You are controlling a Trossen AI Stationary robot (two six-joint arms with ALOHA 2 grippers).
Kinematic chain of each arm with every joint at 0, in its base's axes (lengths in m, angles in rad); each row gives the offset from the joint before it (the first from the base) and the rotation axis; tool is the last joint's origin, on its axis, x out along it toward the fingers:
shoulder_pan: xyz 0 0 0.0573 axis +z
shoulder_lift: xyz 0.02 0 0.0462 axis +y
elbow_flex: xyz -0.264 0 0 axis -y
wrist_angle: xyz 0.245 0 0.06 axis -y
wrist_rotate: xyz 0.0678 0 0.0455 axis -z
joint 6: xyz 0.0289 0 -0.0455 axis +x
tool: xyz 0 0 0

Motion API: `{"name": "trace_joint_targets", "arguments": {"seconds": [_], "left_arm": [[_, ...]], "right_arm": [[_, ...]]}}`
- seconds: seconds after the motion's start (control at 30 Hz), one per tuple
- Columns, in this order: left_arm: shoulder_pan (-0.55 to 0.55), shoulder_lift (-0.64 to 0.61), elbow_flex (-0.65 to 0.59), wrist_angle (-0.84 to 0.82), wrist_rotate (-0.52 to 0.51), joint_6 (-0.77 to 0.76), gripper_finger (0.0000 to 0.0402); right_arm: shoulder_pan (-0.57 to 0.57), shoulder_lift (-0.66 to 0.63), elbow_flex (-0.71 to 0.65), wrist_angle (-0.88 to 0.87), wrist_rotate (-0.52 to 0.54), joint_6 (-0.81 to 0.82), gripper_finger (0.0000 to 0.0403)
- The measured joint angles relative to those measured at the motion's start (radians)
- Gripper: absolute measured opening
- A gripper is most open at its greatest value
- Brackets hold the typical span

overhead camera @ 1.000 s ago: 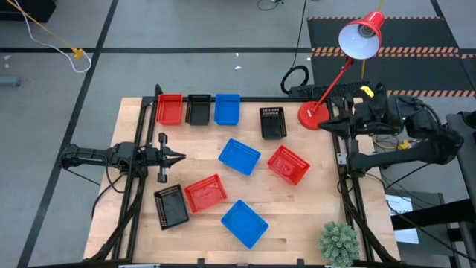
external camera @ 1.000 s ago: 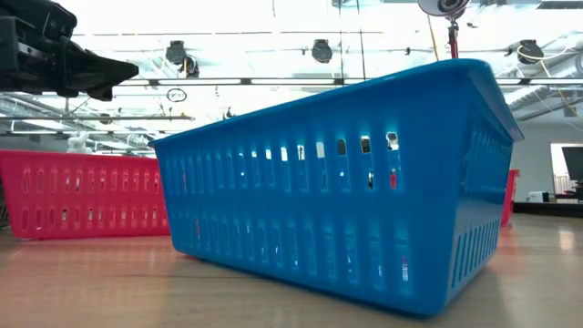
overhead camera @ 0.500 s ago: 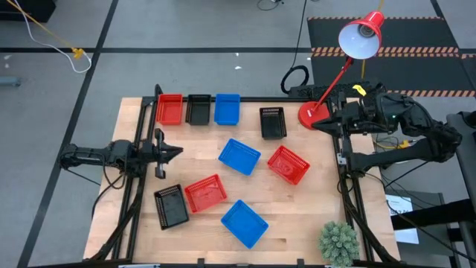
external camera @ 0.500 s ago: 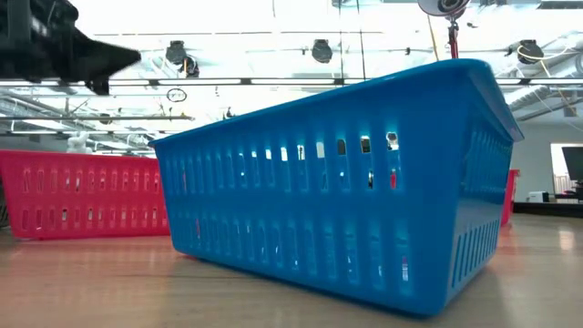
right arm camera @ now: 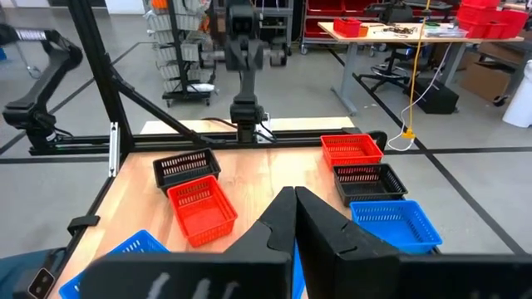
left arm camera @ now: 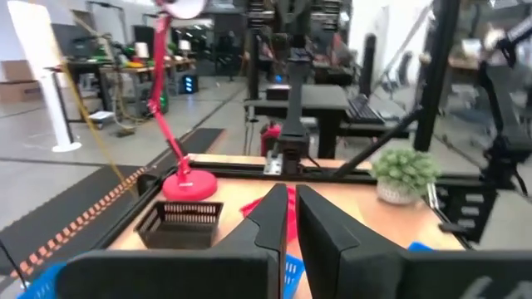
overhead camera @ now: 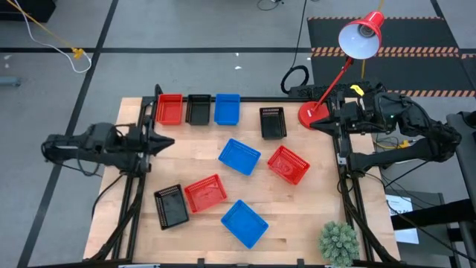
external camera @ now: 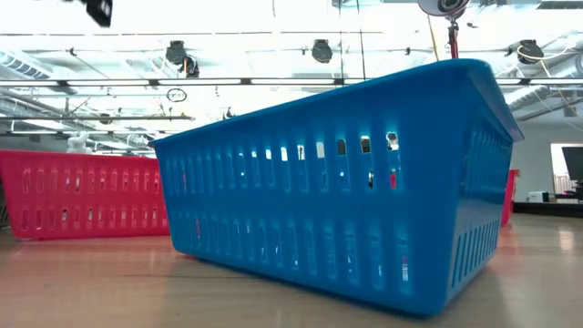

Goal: Stack baskets by color
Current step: Stack the right red bin on top of the top red bin

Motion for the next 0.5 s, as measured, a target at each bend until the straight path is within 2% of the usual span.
{"name": "trace_joint_targets", "arguments": {"seconds": [0.37,0.5], "left_arm": [[0.0,0.391,0.587,-0.465,0.014,0.041,0.0031],[0.0,0.507,0.764,-0.603,0.014,0.062,0.0031]], "right_arm": [[0.0,0.0,0.0,-0.023,0.0,0.008,0.0],[0.0,0.0,0.0,-0.024,0.0,0.008,0.0]]}}
